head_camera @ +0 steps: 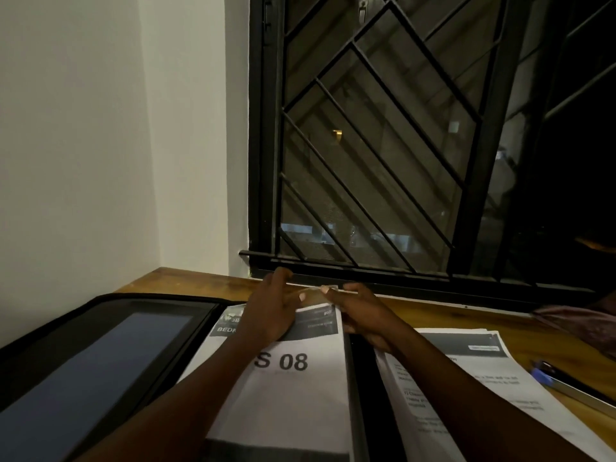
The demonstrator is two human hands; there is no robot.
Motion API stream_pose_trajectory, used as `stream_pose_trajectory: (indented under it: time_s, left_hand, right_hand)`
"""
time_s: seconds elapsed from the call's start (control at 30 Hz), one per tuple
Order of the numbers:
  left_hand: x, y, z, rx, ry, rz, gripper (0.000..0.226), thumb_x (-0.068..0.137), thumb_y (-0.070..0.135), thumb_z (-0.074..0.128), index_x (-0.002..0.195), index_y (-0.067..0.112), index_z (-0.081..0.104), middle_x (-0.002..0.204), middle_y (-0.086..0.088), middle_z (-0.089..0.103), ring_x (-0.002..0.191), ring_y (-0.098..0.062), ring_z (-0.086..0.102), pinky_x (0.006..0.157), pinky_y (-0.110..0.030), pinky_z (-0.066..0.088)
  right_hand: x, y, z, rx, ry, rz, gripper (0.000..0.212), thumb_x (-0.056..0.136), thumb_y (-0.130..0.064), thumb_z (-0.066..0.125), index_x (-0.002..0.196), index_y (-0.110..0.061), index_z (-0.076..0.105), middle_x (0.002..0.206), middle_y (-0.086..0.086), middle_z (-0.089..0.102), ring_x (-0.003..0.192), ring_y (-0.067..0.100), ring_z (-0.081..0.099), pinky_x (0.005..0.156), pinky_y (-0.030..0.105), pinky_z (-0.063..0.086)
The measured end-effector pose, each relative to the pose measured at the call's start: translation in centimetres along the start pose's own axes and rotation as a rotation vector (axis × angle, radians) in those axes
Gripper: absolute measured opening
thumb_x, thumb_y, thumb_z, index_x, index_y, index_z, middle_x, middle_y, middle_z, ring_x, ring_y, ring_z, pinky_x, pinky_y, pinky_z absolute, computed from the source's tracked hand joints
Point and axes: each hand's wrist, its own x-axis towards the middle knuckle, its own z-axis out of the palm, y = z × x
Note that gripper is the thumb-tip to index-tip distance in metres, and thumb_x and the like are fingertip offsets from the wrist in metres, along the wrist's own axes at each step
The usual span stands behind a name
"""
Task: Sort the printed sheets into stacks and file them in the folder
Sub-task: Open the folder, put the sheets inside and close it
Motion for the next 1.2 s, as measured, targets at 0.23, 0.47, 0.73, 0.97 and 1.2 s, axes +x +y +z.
stream_pose_trajectory:
  time_s: [0.23, 0.47, 0.73, 0.97, 1.2]
  left_hand:
    - [-2.4, 1.4, -2.7, 0.021, -0.114, -0.028, 0.040, 0.089, 0.037, 0.062, 0.123, 0.017, 0.050, 0.122, -0.005, 0.054, 0.109, -0.022, 0.054, 0.089, -0.036, 0.050]
    - [-5.5, 4.9, -8.6, -0.034, -0.373, -0.109, 0.036, 0.094, 0.048, 0.049, 0.113, 0.019, 0.059, 0.105, -0.004, 0.063, 0.091, -0.016, 0.061, 0.070, -0.022, 0.049]
    - [-5.0, 6.7, -19.9, -0.400, -0.547, -0.359, 0.098, 0.060, 0.093, 0.047, 0.127, 0.022, 0.060, 0.129, -0.013, 0.059, 0.117, -0.033, 0.057, 0.098, -0.052, 0.047]
    - [-6.7, 3.6, -31.0, -0.061, -0.465, -0.490, 0.091, 0.065, 0.021, 0.088, 0.142, 0.023, 0.039, 0.138, -0.013, 0.051, 0.120, -0.032, 0.054, 0.098, -0.048, 0.050]
    - [-10.0, -4.1, -30.5, 0.654, -0.541, -0.608, 0.090, 0.086, 0.007, 0.069, 0.152, 0.021, 0.010, 0.140, -0.016, 0.047, 0.109, -0.027, 0.057, 0.061, -0.017, 0.051]
  right_hand:
    - [-5.3, 0.1, 0.3, -0.033, -0.441, 0.270, 0.033, 0.084, -0.014, 0.070, 0.116, -0.013, 0.061, 0.113, 0.012, 0.070, 0.106, 0.027, 0.066, 0.091, 0.044, 0.054]
    - [-8.4, -3.6, 1.3, 0.000, -0.610, 0.248, 0.046, 0.090, -0.007, 0.059, 0.134, -0.008, 0.048, 0.132, 0.018, 0.056, 0.119, 0.032, 0.057, 0.087, 0.041, 0.053]
    - [-10.5, -13.2, 7.7, 0.077, -0.735, 0.155, 0.078, 0.086, -0.067, 0.043, 0.134, -0.005, 0.044, 0.125, 0.023, 0.058, 0.116, 0.036, 0.057, 0.081, 0.051, 0.055]
    - [-10.7, -12.3, 16.5, -0.075, -0.725, 0.027, 0.057, 0.094, -0.055, 0.042, 0.138, -0.019, 0.047, 0.138, 0.000, 0.049, 0.127, 0.025, 0.047, 0.100, 0.051, 0.044]
    - [-9.3, -7.4, 20.8, -1.013, -0.368, -0.392, 0.061, 0.093, -0.053, 0.046, 0.145, -0.022, 0.037, 0.152, 0.002, 0.035, 0.136, 0.021, 0.036, 0.110, 0.032, 0.031]
